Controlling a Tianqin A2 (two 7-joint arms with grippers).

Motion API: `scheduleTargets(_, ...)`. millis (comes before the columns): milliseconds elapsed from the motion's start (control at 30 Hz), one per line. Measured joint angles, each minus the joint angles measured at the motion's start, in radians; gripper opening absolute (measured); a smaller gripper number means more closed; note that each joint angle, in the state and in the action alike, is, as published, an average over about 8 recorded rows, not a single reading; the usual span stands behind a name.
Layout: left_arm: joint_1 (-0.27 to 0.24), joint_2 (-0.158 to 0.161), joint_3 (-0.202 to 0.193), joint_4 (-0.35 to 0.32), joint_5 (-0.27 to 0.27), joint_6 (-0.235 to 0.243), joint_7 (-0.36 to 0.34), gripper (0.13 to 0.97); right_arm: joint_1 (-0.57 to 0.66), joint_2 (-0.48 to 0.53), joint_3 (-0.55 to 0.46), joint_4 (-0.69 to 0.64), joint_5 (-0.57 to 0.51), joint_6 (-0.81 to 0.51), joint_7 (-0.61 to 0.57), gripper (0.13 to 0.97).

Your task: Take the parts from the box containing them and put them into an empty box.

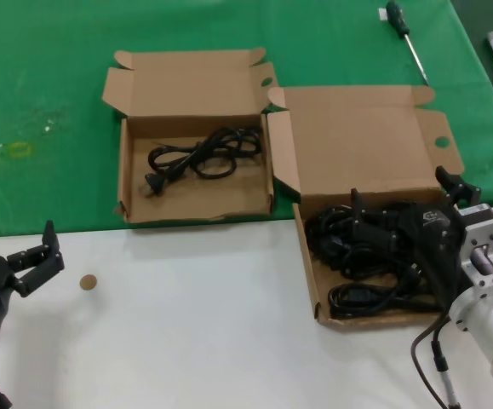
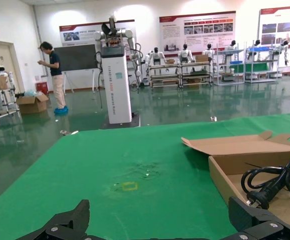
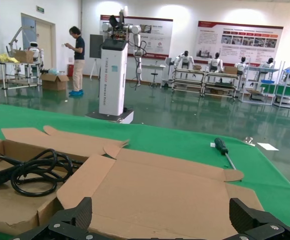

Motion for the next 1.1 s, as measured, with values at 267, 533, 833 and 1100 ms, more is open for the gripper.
scheduleTargets(267, 0.0, 0.0, 0.0, 0.0, 0.0, 0.0, 0.0, 0.966, 0.0, 0.0, 0.0, 0.0, 0.0, 0.0, 0.0, 0.966)
scheduleTargets(533, 0.0, 0.0, 0.0, 0.0, 0.0, 0.0, 0.0, 0.966, 0.0, 0.0, 0.0, 0.0, 0.0, 0.0, 0.0, 0.966)
scheduleTargets(833, 0.0, 0.0, 0.0, 0.0, 0.0, 0.0, 0.0, 0.966, 0.0, 0.0, 0.0, 0.0, 0.0, 0.0, 0.0, 0.966)
scheduleTargets(1100, 0.0, 0.0, 0.0, 0.0, 0.0, 0.0, 0.0, 0.966, 0.0, 0.0, 0.0, 0.0, 0.0, 0.0, 0.0, 0.966)
